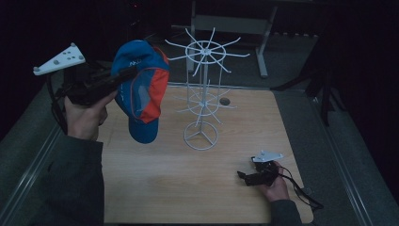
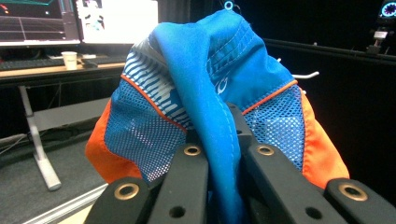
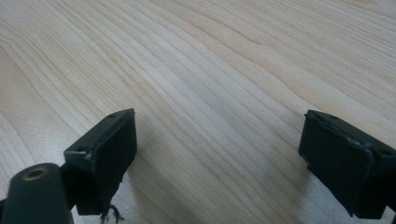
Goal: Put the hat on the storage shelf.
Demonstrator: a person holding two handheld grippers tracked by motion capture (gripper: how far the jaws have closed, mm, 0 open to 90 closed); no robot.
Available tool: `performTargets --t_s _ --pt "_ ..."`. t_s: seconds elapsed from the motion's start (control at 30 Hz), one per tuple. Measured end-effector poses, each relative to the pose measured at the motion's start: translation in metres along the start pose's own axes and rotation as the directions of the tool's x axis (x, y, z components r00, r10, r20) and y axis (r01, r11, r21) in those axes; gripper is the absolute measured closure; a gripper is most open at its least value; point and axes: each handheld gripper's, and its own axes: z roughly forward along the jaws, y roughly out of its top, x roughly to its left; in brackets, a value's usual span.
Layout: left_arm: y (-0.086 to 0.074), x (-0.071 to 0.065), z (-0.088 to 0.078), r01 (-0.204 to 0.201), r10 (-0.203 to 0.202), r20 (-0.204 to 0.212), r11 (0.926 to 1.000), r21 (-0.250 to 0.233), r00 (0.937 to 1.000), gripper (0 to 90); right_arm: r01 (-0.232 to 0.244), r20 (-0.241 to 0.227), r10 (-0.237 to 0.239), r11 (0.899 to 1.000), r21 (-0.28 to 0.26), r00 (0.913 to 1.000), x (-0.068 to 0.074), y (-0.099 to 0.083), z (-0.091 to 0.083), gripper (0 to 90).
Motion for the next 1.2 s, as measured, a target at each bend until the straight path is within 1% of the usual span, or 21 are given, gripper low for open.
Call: performTargets --t_s 0.3,0.47,0.6,0.7,0.8,0.87,0.9,0.93,1.0,1.07,1.13,1.2 --pt "-0.001 -0.002 0.007 -0.002 0.002 0.024 1.0 0.006 0.9997 89.9 0.0 0.0 0.0 1.0 0.0 1.0 0.0 0.0 0.0 11.2" --pt "-0.006 -0.002 0.014 -0.004 0.003 0.03 0.9992 0.039 0.9996 89.9 0.0 0.0 0.0 1.0 0.0 1.0 0.0 0.0 0.0 11.3" --pt "-0.011 0.0 0.018 0.008 -0.01 0.034 0.9985 0.054 0.9994 89.8 0.001 0.001 -0.001 1.0 -0.001 1.0 0.0 0.0 0.0 11.2" --pt "-0.015 0.003 0.021 0.015 -0.016 0.022 0.997 0.076 0.9996 89.7 0.001 0.001 -0.001 1.0 -0.001 1.0 0.0 0.0 0.0 11.3" --pt "-0.019 0.004 0.023 0.008 -0.009 0.011 0.9936 0.113 0.9999 88.9 0.002 0.001 -0.002 1.0 -0.001 1.0 0.0 0.0 0.0 11.2" --pt "-0.021 0.003 0.025 -0.007 0.006 0.005 0.9907 0.136 1.0 86.3 0.002 0.001 -0.002 1.0 -0.001 1.0 0.0 0.0 0.0 11.2" --pt "-0.022 0.002 0.026 -0.011 0.01 0.003 0.9903 0.138 0.9999 83.6 0.002 0.001 -0.002 1.0 -0.001 1.0 0.0 0.0 0.0 11.2" --pt "-0.023 0.001 0.026 -0.012 0.012 0.005 0.9897 0.143 0.9999 81.9 0.002 0.001 -0.002 1.0 -0.001 1.0 0.0 0.0 0.0 11.2" --pt "-0.025 0.001 0.028 -0.015 0.016 -0.007 0.9872 0.159 0.9998 79.9 0.005 0.001 -0.005 1.0 0.0 1.0 0.0 0.0 0.0 11.2" --pt "-0.028 0.002 0.03 -0.012 0.014 -0.01 0.9856 0.169 0.9998 78.2 0.004 0.001 -0.004 1.0 0.0 1.0 0.0 0.0 0.0 11.2" --pt "-0.03 0.002 0.031 -0.013 0.015 -0.011 0.9853 0.171 0.9998 76.2 0.001 0.0 -0.001 1.0 0.002 1.0 0.0 0.0 0.0 11.2" --pt "-0.03 0.002 0.03 -0.009 0.011 -0.008 0.9865 0.164 0.9999 72.3 0.0 -0.001 0.0 1.0 0.002 1.0 0.0 0.0 0.0 11.3"
